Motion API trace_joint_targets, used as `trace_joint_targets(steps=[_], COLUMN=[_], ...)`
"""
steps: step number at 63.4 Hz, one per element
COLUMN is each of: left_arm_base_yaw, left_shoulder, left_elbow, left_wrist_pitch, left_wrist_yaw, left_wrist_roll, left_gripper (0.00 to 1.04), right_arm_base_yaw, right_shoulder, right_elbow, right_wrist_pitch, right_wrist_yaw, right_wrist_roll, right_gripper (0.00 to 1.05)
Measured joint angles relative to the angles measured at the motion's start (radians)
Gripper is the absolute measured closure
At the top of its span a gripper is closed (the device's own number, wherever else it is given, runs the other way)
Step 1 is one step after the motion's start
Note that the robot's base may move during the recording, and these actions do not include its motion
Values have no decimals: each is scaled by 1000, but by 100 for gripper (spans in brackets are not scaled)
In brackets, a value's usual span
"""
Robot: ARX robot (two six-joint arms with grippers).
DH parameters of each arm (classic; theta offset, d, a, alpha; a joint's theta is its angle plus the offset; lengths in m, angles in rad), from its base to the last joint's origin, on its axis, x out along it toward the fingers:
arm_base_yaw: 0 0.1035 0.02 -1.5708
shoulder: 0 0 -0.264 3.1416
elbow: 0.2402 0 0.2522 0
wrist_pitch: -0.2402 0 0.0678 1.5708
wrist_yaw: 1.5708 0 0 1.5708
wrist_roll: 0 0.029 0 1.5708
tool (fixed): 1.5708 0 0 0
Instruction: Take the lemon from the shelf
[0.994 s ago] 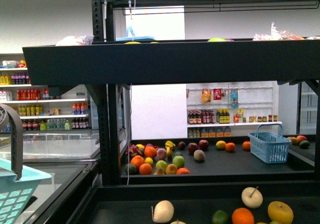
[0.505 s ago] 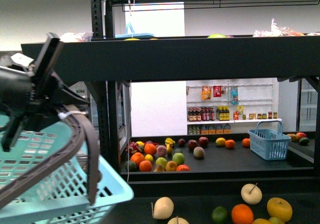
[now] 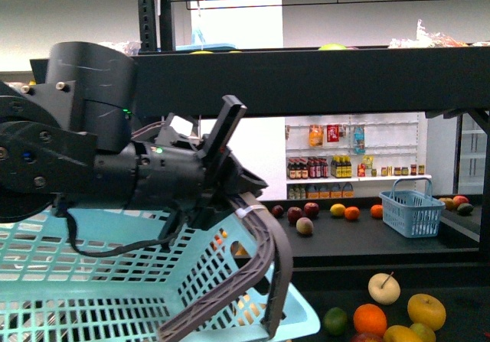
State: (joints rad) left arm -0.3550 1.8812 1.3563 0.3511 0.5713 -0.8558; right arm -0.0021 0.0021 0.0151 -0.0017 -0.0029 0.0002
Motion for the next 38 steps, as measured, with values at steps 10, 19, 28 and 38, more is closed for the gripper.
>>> trace_joint_targets(steps=[10, 19, 28, 38], left_arm_base_yaw=[-44, -89, -107, -109], left_shoulder=[55, 102, 118, 119], left_elbow=[69, 121, 134, 134], left_wrist_pitch=[2, 10, 8, 8], left_wrist_yaw=[-15, -23, -32, -38], left_wrist_roll=[-17, -42, -48, -54], left_gripper=[97, 97, 97, 97], right_arm_base_yaw=[0, 0, 0, 55], right_shoulder=[0, 0, 0, 63], right_elbow=[0, 0, 0, 41], right_wrist_pitch=[0, 0, 0, -119], right_wrist_yaw=[0, 0, 0, 173], right_wrist_roll=[0, 0, 0, 76], right_gripper=[2, 2, 2, 2])
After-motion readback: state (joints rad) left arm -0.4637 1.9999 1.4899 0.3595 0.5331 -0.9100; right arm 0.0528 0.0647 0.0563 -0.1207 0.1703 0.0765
